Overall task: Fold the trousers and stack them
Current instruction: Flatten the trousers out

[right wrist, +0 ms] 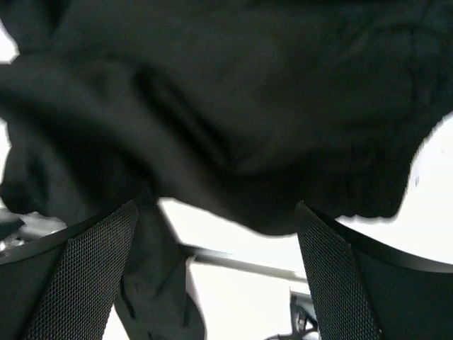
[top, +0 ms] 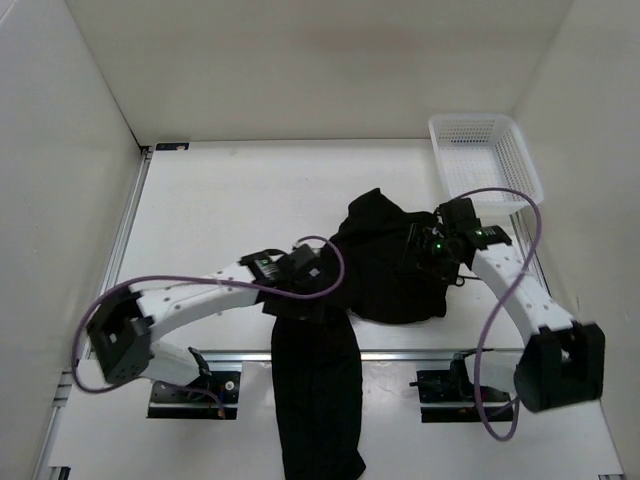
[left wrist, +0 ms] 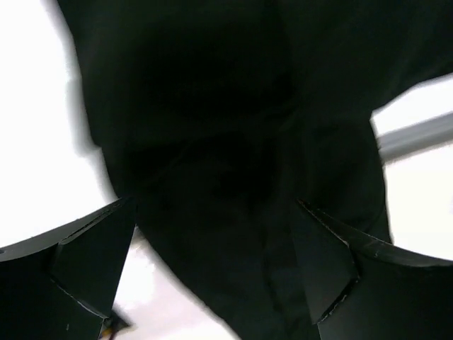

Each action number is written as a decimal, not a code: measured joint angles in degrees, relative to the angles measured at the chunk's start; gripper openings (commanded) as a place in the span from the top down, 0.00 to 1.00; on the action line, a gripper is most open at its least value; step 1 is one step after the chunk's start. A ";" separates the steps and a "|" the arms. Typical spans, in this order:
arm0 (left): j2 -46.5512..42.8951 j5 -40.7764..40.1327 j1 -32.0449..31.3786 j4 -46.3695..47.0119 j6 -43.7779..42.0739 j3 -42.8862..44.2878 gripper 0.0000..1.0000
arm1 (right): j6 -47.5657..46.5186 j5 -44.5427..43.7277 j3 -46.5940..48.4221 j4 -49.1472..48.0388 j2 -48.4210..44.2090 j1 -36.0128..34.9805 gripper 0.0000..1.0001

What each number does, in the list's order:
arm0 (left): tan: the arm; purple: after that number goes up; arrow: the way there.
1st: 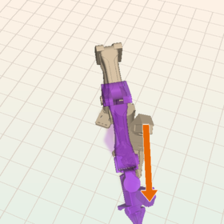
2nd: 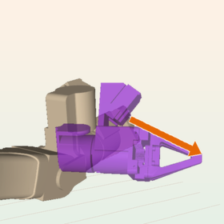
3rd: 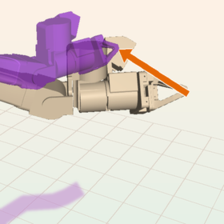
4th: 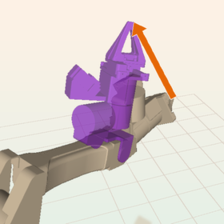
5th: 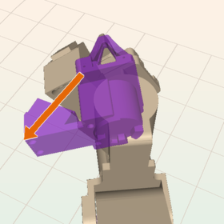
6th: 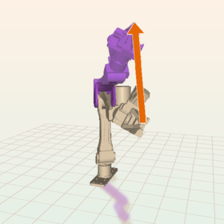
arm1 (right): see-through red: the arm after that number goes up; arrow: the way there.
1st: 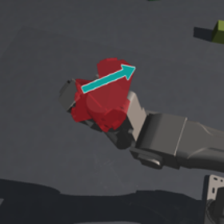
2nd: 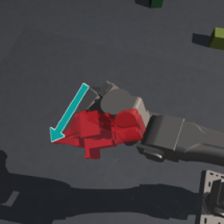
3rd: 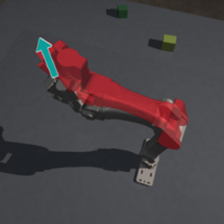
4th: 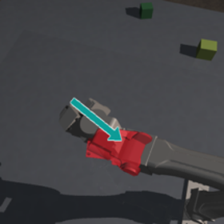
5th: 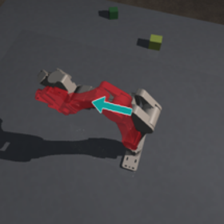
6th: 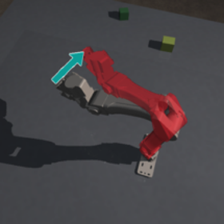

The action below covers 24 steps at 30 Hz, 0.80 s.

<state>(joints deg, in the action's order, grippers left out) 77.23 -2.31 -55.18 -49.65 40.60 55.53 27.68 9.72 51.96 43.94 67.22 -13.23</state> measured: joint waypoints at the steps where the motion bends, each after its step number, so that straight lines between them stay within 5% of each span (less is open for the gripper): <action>1: 3.02 -0.68 -1.46 0.87 0.79 1.14 0.07 | 0.09 -0.17 -0.02 -1.27 2.64 0.00 0.07; 4: 12.37 -2.23 -4.59 4.00 3.04 4.44 0.44 | 0.39 -0.94 -0.02 -4.96 9.14 0.61 0.19; 5: 14.36 -2.69 -5.09 4.74 3.80 4.87 0.66 | 0.48 -1.11 -0.02 -5.90 10.51 1.16 0.23; 8: 16.74 -4.09 -4.63 4.83 5.05 4.94 0.86 | 1.53 -0.96 -0.11 -9.40 13.79 3.17 0.30; 10: 16.17 -5.09 -2.75 4.35 5.27 5.07 0.90 | 2.05 -0.72 -0.11 -11.85 16.44 4.02 0.44; 11: 15.74 -5.64 -1.42 3.61 4.96 5.42 0.90 | 2.32 -0.52 -0.09 -13.00 18.32 4.20 0.66; 14: 13.09 -8.39 4.39 -0.17 2.86 8.09 0.90 | 3.15 -0.24 0.87 -14.51 24.15 4.22 1.00; 18: 8.59 -12.22 14.82 -6.16 -2.75 19.82 0.90 | 3.34 0.13 8.76 -11.74 29.27 4.20 1.00; 24: 8.70 -17.66 29.40 -12.52 -9.88 48.39 0.90 | 2.03 -1.27 35.50 -6.82 30.42 2.73 1.00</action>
<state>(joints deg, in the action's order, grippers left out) 85.93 -19.97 -25.78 -62.17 30.72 103.92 29.71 8.45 87.46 37.12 97.65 -10.50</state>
